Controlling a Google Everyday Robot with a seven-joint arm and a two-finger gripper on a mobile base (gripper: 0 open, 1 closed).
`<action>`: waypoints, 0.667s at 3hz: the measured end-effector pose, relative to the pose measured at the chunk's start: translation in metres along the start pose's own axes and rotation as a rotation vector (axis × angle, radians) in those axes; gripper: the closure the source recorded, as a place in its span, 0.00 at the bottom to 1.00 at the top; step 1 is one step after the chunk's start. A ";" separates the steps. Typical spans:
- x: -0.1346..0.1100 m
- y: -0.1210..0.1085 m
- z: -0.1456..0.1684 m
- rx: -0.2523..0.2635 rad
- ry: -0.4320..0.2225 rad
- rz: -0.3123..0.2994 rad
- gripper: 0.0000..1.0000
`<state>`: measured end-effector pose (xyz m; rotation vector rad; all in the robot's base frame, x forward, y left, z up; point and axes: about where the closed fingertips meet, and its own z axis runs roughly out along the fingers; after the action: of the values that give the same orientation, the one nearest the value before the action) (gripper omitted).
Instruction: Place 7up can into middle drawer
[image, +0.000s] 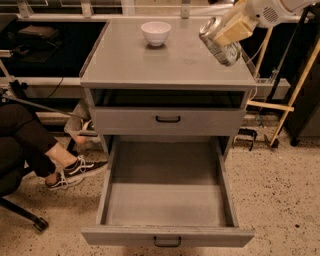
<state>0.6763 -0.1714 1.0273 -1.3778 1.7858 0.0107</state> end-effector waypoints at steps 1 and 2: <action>-0.038 0.027 -0.062 0.119 -0.052 0.012 1.00; -0.066 0.045 -0.095 0.196 -0.068 -0.026 1.00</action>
Offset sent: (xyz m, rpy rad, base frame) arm -0.0488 0.0076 0.0403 0.0377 -0.0874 -0.0499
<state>0.5847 -0.1473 1.1074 -1.2454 1.6660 -0.1263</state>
